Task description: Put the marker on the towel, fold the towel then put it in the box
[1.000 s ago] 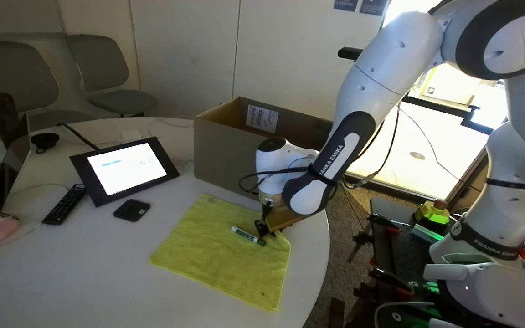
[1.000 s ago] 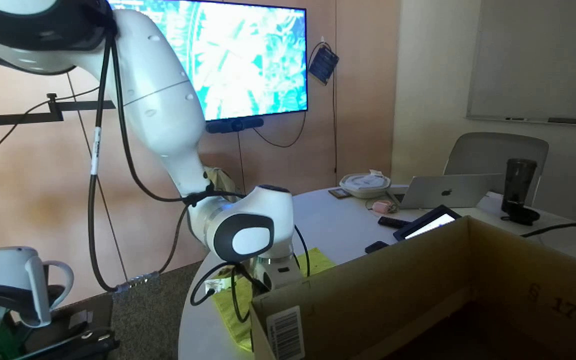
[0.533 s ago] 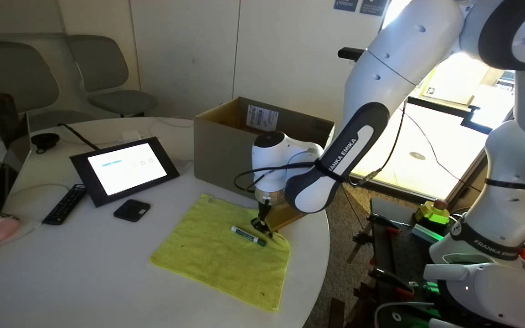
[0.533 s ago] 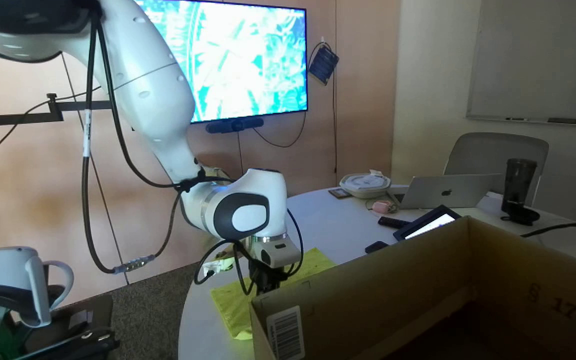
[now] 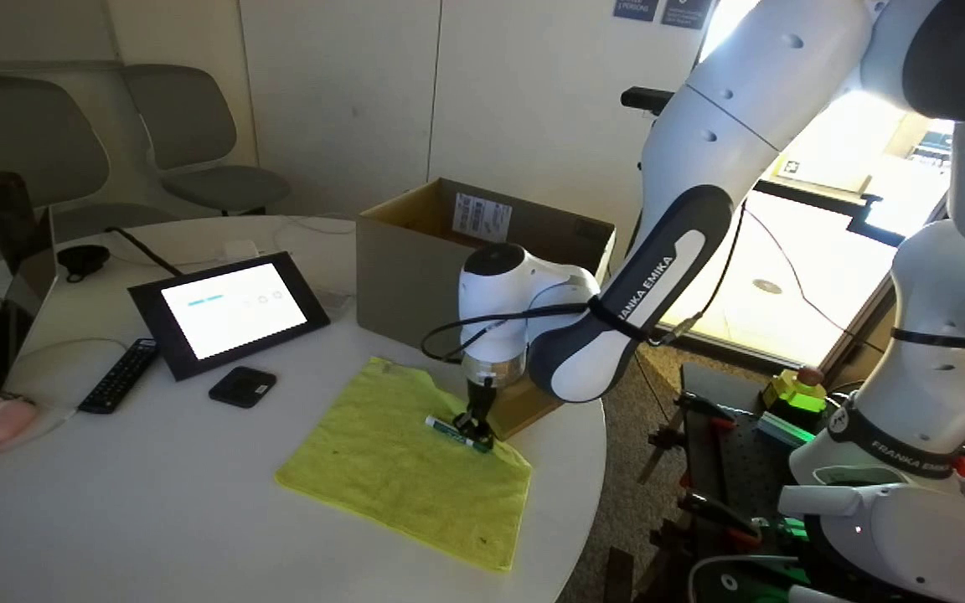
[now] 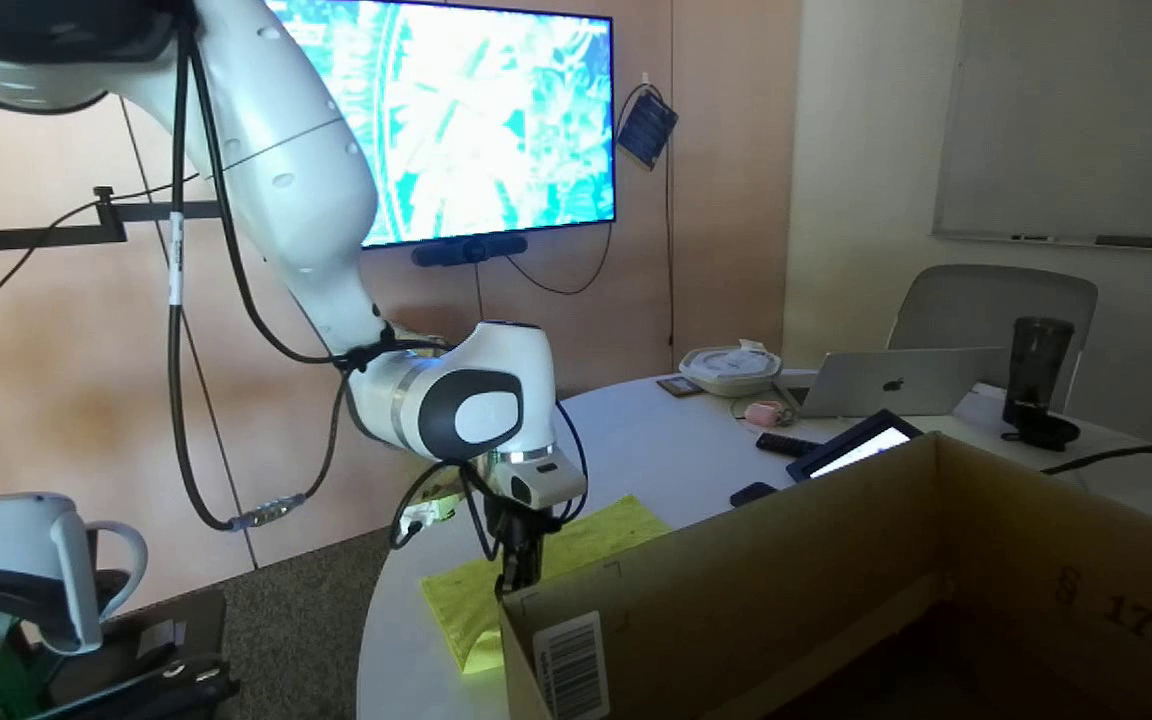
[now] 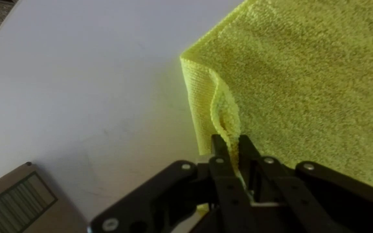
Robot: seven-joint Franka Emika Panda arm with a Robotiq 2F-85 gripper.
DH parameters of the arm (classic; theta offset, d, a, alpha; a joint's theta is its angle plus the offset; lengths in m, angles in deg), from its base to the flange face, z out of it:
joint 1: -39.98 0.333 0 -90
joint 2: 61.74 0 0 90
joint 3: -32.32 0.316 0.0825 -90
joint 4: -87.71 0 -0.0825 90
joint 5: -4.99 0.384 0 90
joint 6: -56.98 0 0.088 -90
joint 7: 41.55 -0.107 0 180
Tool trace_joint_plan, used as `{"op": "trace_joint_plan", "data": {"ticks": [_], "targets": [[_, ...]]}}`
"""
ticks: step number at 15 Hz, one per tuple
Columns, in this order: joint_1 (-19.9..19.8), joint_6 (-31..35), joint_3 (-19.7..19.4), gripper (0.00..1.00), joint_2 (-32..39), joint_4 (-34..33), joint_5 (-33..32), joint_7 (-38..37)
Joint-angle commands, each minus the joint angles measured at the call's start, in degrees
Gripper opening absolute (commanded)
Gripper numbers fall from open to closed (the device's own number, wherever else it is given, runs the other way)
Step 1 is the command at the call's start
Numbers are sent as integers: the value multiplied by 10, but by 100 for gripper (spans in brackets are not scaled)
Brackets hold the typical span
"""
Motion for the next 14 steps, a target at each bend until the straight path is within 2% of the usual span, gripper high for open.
{"op": "trace_joint_plan", "data": {"ticks": [1,10,11,12,14], "targets": [[-12,30,37,14,-6,-4,4,40],[0,24,87,13,-12,-34,6,121],[0,21,94,17,-17,-28,4,139],[3,19,97,37,-24,-20,-3,162],[3,18,111,51,-39,-1,-4,214]]}}
